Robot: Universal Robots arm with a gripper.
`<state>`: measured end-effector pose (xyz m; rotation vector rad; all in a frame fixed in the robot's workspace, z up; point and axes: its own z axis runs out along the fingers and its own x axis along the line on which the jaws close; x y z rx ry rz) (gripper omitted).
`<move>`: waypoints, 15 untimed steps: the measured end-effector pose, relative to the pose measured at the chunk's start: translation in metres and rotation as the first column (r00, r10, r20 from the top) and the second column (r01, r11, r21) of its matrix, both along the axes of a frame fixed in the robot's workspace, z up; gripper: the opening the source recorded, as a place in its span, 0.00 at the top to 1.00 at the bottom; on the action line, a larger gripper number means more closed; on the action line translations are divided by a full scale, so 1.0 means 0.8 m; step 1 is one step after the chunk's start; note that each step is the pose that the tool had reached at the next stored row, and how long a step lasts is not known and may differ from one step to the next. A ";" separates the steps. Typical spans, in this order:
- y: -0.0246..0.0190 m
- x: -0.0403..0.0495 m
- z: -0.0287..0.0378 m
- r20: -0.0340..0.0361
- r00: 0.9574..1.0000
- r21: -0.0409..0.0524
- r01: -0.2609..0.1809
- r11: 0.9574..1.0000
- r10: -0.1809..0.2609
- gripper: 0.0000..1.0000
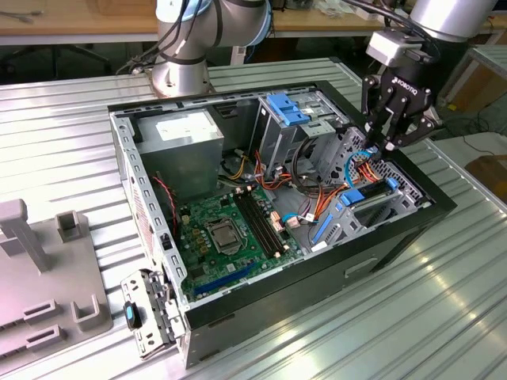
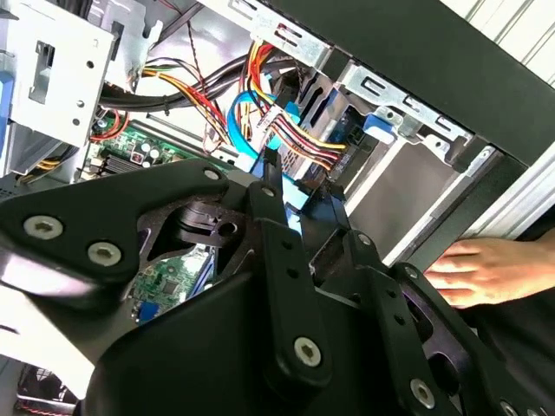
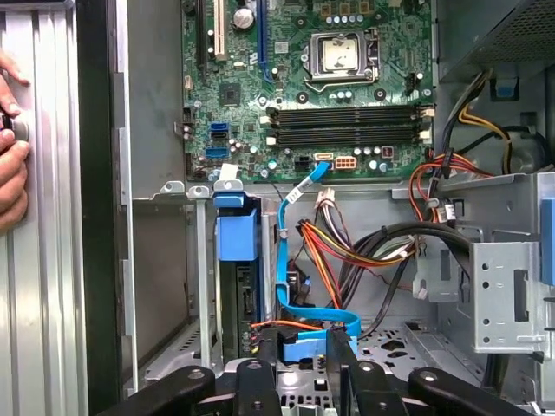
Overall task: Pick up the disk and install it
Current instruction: 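Insert the second disk wire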
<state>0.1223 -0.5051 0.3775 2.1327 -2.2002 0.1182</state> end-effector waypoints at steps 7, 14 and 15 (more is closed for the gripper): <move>-0.0010 0.000 -0.0018 0.000 1.000 -0.007 0.000 1.000 0.000 0.84; -0.0212 0.000 -0.0040 0.000 1.000 0.011 0.000 1.000 0.000 0.84; -0.0246 0.000 -0.0046 0.000 1.000 0.015 0.000 1.000 0.000 0.84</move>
